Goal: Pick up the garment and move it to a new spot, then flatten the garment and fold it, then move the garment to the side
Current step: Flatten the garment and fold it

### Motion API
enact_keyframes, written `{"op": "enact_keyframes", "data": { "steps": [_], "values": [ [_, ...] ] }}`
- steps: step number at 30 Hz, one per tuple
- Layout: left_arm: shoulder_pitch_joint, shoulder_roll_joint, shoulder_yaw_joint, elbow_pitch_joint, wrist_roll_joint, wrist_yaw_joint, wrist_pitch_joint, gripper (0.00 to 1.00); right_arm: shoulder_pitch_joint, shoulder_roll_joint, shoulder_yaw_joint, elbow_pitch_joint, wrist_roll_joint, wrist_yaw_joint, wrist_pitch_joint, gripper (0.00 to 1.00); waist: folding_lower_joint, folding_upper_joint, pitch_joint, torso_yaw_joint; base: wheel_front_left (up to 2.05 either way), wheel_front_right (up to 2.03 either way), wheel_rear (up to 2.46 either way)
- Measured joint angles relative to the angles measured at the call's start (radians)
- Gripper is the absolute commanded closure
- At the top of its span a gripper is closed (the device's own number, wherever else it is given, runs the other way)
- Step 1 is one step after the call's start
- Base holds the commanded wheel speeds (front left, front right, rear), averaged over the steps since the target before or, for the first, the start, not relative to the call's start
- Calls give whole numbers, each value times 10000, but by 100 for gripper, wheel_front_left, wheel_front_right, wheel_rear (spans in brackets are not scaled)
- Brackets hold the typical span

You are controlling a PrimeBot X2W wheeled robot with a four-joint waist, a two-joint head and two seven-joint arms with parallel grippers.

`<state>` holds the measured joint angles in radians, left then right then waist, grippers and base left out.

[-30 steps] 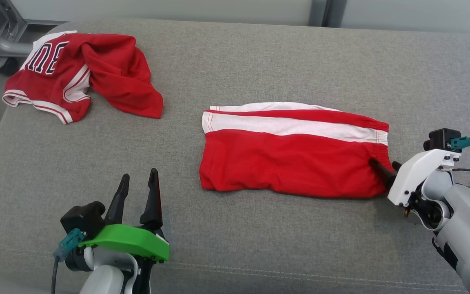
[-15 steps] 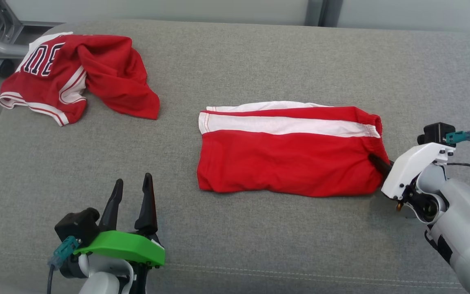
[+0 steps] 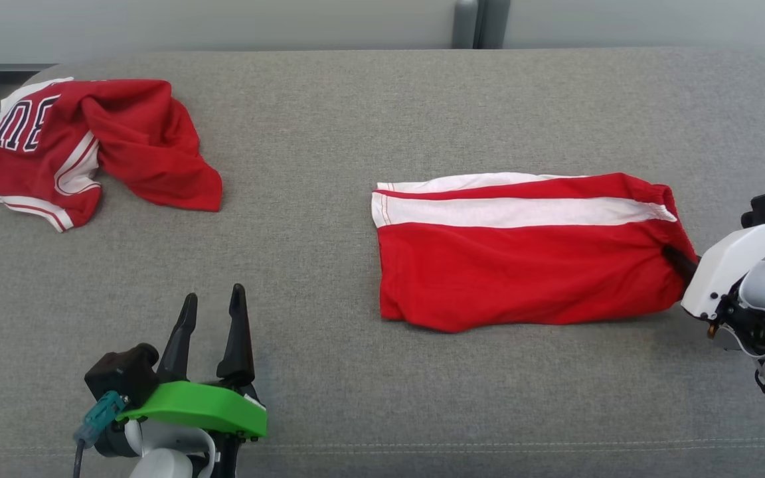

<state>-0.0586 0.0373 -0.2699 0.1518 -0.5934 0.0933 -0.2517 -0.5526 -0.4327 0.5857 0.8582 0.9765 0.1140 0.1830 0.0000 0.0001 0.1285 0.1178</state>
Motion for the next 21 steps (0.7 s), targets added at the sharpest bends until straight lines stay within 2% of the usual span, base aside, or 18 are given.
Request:
{"op": "enact_keyframes", "data": {
  "steps": [8,15,21],
  "values": [
    [8,6,-192,-42,77,8,0,0,-25,-313,-366,13,316,4,33,100,0,0,-27,-247,0,0,0],
    [21,10,-339,-35,73,8,0,0,-24,683,-495,-717,1356,90,514,100,0,0,-112,-233,0,0,0],
    [22,23,-571,-29,-6,10,0,0,-101,936,38,-1806,1356,90,926,100,0,0,-224,-125,0,0,0]
  ]
}}
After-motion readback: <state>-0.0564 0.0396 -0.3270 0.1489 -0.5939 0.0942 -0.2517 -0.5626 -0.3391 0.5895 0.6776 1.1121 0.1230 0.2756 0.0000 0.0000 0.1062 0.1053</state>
